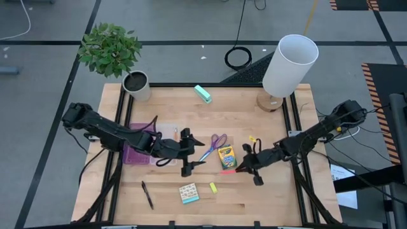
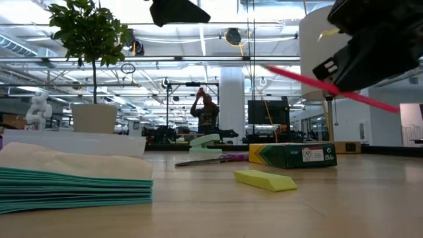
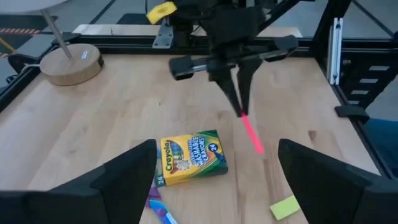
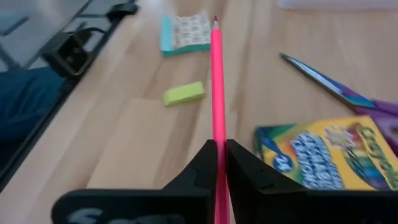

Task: Pack school essentials
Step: Put the pink pencil into the purple supply box

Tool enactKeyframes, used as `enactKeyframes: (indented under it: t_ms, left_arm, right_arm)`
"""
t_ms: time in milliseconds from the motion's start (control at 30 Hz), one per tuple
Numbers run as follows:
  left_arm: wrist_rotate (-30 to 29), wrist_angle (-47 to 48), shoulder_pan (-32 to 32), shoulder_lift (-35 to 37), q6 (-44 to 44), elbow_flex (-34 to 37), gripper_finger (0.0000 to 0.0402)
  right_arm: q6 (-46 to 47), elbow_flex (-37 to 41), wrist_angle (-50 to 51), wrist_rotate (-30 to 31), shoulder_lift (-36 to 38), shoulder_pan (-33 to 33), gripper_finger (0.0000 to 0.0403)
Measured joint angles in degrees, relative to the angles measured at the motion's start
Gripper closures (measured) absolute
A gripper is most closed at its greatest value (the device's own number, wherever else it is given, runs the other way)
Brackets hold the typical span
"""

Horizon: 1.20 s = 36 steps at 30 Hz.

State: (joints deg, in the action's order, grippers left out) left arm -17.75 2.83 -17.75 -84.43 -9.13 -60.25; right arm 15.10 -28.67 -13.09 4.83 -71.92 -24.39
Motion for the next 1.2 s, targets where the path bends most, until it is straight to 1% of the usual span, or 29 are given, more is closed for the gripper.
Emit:
enactKeyframes:
  t_ms: [167,233,333,400,600,733,900,967,1067,1200]
  left_arm:
    - [0.1,0.0,0.2,-0.7,-0.4,0.0,0.0062]
    - [0.2,0.0,0.2,-1.7,-0.6,-0.6,0.0062]
    - [0.3,2.7,0.1,-4.2,-0.6,-2.4,0.0062]
    - [0.3,3.4,0.1,-6.6,0.2,-4.9,0.0062]
    - [0.3,12.4,0.1,-16.3,2.8,-15.6,0.0062]
    - [0.3,16.2,0.4,-22.5,4.6,-22.1,0.0062]
    - [0.2,19.4,2.2,-28.0,4.1,-27.2,0.0062]
    - [0.3,21.2,2.9,-28.8,3.4,-27.8,0.0062]
    - [2.6,21.5,3.9,-29.8,2.4,-28.1,0.0068]
    - [4.4,20.8,4.9,-30.7,1.2,-28.2,0.0102]
  right_arm:
    - [2.4,0.0,0.1,-0.1,0.0,2.7,0.0389]
    - [3.2,0.0,0.1,-0.1,0.0,3.6,0.0388]
    - [4.1,0.0,0.1,-0.1,0.0,4.8,0.0385]
    - [4.2,0.0,0.1,-0.1,0.0,5.5,0.0385]
    - [4.2,0.0,0.1,-0.1,0.0,6.8,0.0384]
    - [4.1,0.0,0.2,-0.1,0.0,6.9,0.0383]
    - [4.0,0.0,0.3,-0.1,0.0,6.9,0.0383]
    - [4.2,0.0,0.4,-0.1,0.0,6.9,0.0383]
    - [4.4,0.0,0.7,-0.1,0.0,6.9,0.0383]
    - [4.4,0.0,0.8,0.6,0.0,6.9,0.0383]
